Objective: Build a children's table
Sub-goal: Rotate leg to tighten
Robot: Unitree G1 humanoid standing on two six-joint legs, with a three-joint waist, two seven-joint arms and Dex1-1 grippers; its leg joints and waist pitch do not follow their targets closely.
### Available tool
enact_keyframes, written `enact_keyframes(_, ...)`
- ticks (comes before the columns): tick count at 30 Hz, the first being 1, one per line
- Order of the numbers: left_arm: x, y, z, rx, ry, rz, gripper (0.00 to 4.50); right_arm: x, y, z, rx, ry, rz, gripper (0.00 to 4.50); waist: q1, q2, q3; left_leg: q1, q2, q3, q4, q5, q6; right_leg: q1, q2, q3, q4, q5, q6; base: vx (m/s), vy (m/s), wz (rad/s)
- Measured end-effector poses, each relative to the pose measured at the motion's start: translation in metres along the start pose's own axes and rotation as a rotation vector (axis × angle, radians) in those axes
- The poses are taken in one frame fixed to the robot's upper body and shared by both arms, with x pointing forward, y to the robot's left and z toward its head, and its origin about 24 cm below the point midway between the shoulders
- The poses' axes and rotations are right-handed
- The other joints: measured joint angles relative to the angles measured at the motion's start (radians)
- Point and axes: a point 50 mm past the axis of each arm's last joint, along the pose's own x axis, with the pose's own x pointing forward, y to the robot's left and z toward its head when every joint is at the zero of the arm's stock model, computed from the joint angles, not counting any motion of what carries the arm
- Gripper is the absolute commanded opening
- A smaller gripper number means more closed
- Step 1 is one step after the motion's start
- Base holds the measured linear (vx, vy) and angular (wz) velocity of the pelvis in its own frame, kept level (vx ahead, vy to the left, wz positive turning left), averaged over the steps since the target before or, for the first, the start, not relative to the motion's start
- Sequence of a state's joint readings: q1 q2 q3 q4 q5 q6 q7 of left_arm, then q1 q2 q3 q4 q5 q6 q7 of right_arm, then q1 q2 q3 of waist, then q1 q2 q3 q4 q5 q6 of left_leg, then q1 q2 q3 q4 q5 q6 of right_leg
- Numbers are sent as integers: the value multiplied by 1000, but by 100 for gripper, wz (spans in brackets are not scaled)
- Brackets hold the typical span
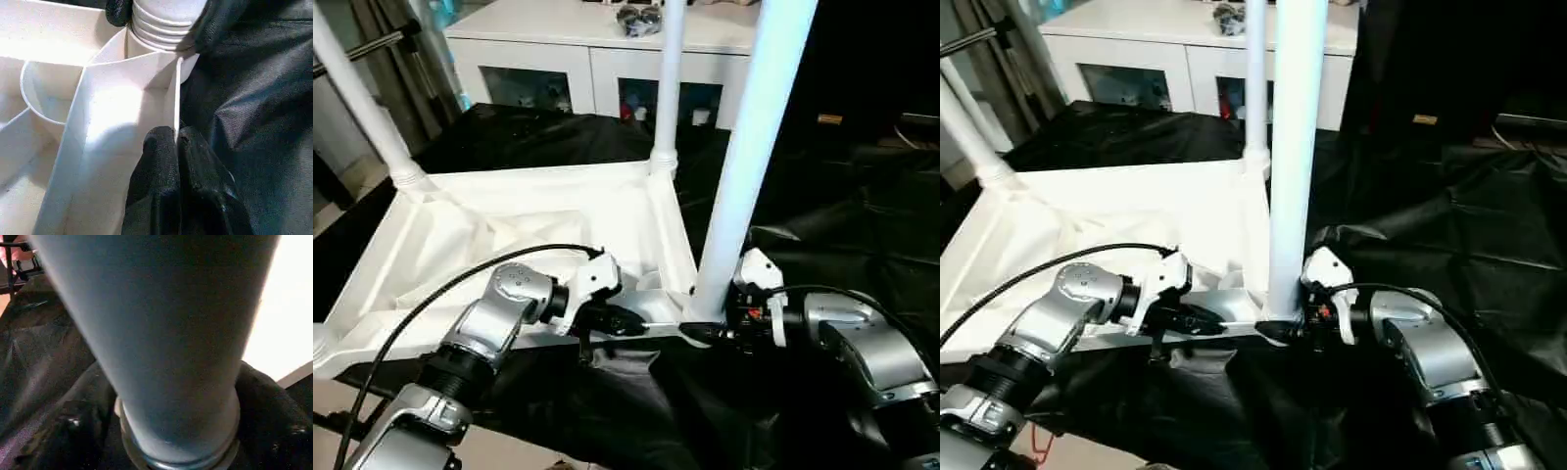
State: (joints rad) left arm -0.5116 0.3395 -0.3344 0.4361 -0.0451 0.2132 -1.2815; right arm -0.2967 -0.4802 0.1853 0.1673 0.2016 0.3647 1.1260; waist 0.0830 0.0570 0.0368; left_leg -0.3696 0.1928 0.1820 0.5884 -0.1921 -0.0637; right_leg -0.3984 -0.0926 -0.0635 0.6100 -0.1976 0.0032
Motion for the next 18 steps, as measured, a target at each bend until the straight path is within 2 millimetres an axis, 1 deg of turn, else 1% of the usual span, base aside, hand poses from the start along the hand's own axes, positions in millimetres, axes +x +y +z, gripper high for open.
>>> enact_keyframes(1,0,-1,0,3,0,0,0,0,1,0,2,1,3,292,2,0,0,0,0,0,0,0,0,0,0,0,0,0,0,0,0,0)
enact_keyframes(5,-1,-3,-1,6,-4,7,0,0,2,-1,12,0,5,285,3,-1,0,0,0,1,0,0,0,0,0,0,0,0,0,0,0,0)
enact_keyframes(8,-1,-3,-3,-4,-12,35,0,3,2,-2,22,-17,-25,281,3,-2,-1,1,0,1,0,0,0,0,0,0,0,0,0,0,0,0)
enact_keyframes(10,-1,1,-4,-16,-15,104,0,12,-3,-3,48,-64,-116,280,-5,-7,-1,2,0,1,0,0,0,1,0,0,1,1,-1,0,0,0)
enact_keyframes(12,1,4,-3,-26,-22,156,0,18,-8,-4,77,-95,-208,279,-17,-9,-1,3,-1,1,-1,0,-1,2,0,1,0,0,0,0,0,0)
enact_keyframes(13,4,9,-3,-45,-32,225,0,28,-13,-3,114,-130,-307,278,-30,-12,-2,4,-1,0,-1,0,-1,2,0,1,0,0,0,0,0,0)
enact_keyframes(14,8,12,-1,-54,-35,264,0,33,-17,-1,133,-144,-377,278,-34,-13,-2,4,-1,0,0,0,-1,2,0,1,0,0,0,0,0,0)
enact_keyframes(16,16,14,2,-72,-52,308,0,37,-23,0,160,-154,-469,278,-39,-13,-2,5,-2,0,-1,0,-1,2,-1,1,-4,0,1,0,0,0)
enact_keyframes(18,25,17,5,-95,-65,364,0,45,-28,2,193,-172,-582,278,-43,-15,-3,5,-2,0,0,0,-1,3,-1,1,-4,0,1,0,0,0)
